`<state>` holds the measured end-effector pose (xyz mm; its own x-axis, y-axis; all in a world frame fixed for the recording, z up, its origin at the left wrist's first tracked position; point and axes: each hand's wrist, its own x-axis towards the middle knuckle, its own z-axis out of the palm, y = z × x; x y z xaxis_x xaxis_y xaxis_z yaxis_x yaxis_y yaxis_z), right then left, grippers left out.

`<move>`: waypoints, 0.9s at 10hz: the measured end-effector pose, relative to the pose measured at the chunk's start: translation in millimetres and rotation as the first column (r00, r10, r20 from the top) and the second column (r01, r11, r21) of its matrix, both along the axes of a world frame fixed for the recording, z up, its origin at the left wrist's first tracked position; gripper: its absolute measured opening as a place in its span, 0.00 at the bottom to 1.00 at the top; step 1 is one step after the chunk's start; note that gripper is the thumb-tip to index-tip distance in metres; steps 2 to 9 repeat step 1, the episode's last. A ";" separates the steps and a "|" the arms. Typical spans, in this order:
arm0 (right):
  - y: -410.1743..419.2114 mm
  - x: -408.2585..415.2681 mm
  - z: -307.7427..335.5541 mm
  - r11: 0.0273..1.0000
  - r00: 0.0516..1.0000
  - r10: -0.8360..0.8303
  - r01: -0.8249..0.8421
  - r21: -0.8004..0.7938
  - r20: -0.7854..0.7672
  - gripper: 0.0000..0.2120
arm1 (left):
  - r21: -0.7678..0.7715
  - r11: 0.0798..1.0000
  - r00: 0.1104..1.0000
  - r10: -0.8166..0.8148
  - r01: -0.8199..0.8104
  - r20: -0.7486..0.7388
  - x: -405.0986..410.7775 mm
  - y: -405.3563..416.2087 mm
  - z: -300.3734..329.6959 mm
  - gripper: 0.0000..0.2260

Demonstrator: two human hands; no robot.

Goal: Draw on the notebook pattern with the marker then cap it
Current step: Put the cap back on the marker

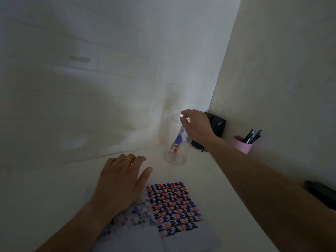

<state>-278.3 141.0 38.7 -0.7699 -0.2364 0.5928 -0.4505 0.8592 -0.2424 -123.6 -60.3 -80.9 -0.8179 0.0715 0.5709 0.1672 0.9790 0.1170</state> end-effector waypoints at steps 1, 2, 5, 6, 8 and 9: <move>6.3 19.0 -1.4 0.998 0.995 0.001 -0.007 -0.060 -0.103 0.16 | 0.016 1.000 0.999 -0.005 0.005 -0.034 0.9 -0.7 0.4 0.21; 6.3 19.0 -1.4 0.998 0.995 0.001 -0.007 -0.060 -0.103 0.16 | 0.016 1.000 0.999 -0.005 0.005 -0.034 0.9 -0.7 0.4 0.21; 6.3 19.0 -1.4 0.998 0.995 0.001 -0.007 -0.060 -0.103 0.16 | 0.016 1.000 0.999 -0.005 0.005 -0.034 0.9 -0.7 0.4 0.21; 6.3 19.0 -1.4 0.998 0.995 0.001 -0.007 -0.060 -0.103 0.16 | 0.016 1.000 0.999 -0.005 0.005 -0.034 0.9 -0.7 0.4 0.21; 6.3 19.0 -1.4 0.998 0.995 0.001 -0.007 -0.060 -0.103 0.16 | 0.016 1.000 0.999 -0.005 0.005 -0.034 0.9 -0.7 0.4 0.21; 6.3 19.0 -1.4 0.998 0.995 0.001 -0.007 -0.060 -0.103 0.16 | 0.016 1.000 0.999 -0.005 0.005 -0.034 0.9 -0.7 0.4 0.21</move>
